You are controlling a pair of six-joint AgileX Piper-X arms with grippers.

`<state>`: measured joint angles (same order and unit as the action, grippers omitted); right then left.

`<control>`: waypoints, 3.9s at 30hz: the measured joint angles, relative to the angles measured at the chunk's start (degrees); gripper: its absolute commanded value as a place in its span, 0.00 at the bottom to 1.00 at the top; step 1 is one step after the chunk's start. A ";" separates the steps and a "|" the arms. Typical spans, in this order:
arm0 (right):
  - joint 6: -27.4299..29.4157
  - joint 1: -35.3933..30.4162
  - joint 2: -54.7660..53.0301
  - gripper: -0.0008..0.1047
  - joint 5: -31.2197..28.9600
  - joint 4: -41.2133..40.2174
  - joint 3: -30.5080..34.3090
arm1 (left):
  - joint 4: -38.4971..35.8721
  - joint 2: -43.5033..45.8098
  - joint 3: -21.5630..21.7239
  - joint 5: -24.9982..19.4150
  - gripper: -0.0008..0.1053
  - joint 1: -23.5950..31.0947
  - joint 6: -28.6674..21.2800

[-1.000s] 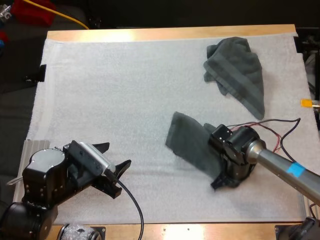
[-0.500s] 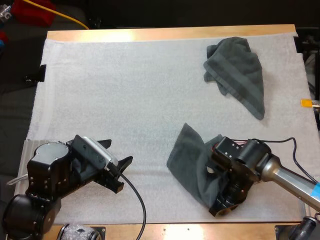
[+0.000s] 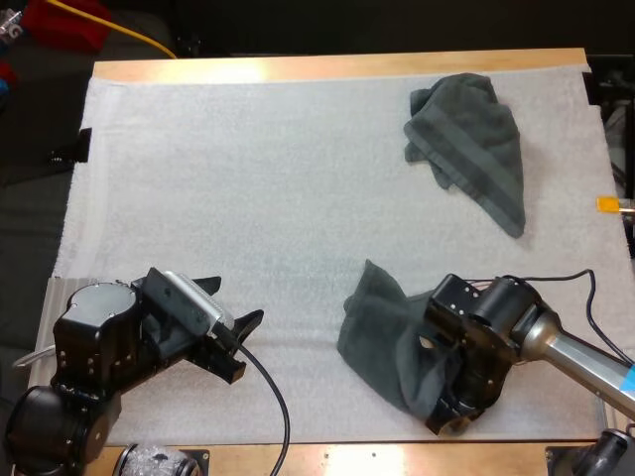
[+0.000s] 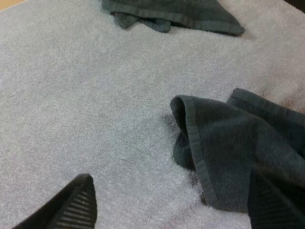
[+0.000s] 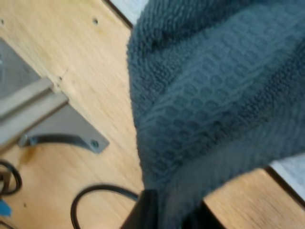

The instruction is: Pick towel from pile, fold and stack

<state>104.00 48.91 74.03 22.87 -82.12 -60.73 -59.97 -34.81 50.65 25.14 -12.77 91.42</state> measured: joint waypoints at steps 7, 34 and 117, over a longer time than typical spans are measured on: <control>-2.64 0.00 0.00 0.60 -0.64 1.61 0.00 | 0.00 0.00 0.00 0.00 0.61 0.00 0.00; -14.28 -19.40 -0.14 0.61 -17.34 26.87 0.00 | 0.00 0.00 0.00 0.00 0.61 0.00 0.00; 1.46 -12.16 8.70 0.02 -7.41 14.29 -32.19 | -2.98 0.00 0.00 0.07 0.61 0.00 -0.12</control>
<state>105.46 36.75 82.73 15.47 -67.83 -92.92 -62.96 -34.81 50.65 25.21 -12.77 91.30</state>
